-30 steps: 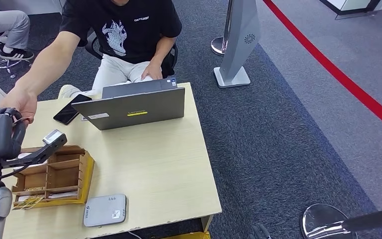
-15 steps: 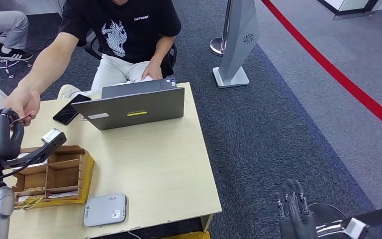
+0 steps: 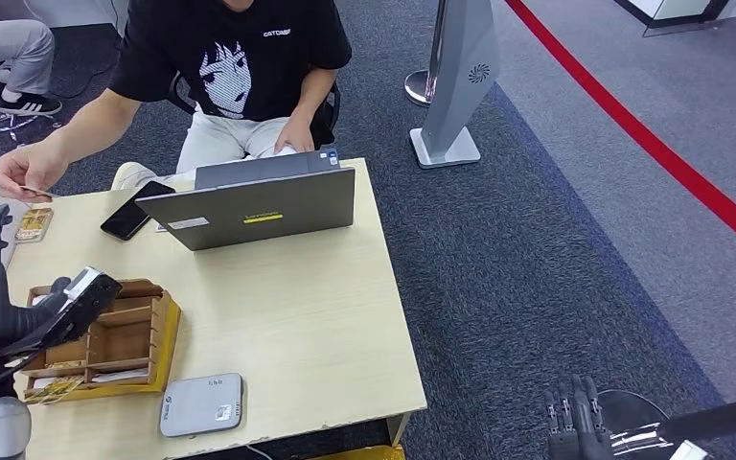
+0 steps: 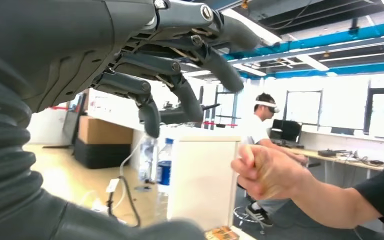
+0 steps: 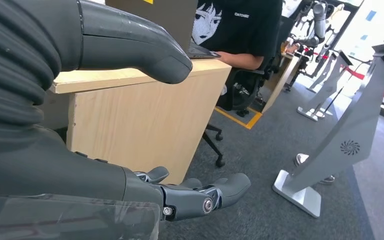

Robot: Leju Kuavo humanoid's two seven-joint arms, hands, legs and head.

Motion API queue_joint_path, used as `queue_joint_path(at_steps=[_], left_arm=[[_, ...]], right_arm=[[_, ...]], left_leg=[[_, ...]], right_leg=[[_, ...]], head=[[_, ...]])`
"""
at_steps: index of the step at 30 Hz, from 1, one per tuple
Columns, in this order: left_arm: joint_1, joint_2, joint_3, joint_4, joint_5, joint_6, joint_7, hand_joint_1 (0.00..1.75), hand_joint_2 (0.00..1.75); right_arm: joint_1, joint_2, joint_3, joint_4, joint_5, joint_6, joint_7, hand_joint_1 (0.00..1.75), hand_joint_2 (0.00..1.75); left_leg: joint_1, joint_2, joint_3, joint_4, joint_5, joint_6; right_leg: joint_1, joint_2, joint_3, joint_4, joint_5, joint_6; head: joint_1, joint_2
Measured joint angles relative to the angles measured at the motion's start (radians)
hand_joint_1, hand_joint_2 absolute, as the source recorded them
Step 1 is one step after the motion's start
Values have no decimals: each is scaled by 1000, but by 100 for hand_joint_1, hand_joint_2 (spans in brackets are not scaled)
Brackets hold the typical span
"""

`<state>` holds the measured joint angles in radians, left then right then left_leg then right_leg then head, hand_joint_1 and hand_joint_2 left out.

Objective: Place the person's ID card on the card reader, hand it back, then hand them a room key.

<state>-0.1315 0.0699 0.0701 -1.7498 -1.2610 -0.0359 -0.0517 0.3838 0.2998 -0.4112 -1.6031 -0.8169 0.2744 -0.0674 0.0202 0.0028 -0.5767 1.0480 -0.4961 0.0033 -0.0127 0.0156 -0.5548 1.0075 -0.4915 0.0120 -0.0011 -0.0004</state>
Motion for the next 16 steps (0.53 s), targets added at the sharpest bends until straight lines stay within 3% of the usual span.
queue_joint_path(at_steps=[5, 10, 14, 16], left_arm=[[65, -64, 60, -75, 118, 13, -43, 0, 175], [183, -199, 167, -205, 448, -5, -123, 0, 175], [258, -302, 281, -280, 743, -59, -135, 0, 175], [283, -331, 323, -299, 826, -64, -135, 0, 175]], right_arm=[[7, 0, -2, 12, 7, -25, -17, 0, 175], [18, 0, -38, 37, 51, -66, -54, 0, 175], [19, 0, -81, 75, 52, -72, -62, 0, 175], [20, 0, -94, 89, 52, -76, -64, 0, 175]], left_leg=[[0, 0, 0, 0, 0, 0], [0, -1, -1, 0, -1, 1], [-1, -1, -1, 0, -1, 2], [-1, -1, -1, 0, -1, 2]], right_leg=[[0, -1, 0, 0, 0, 0], [0, -1, 0, 0, -1, 1], [-1, -2, 0, 0, -1, 2], [0, -2, 0, 0, -1, 2]], head=[[0, 0], [-1, 0], [-1, 0], [-1, 0]])
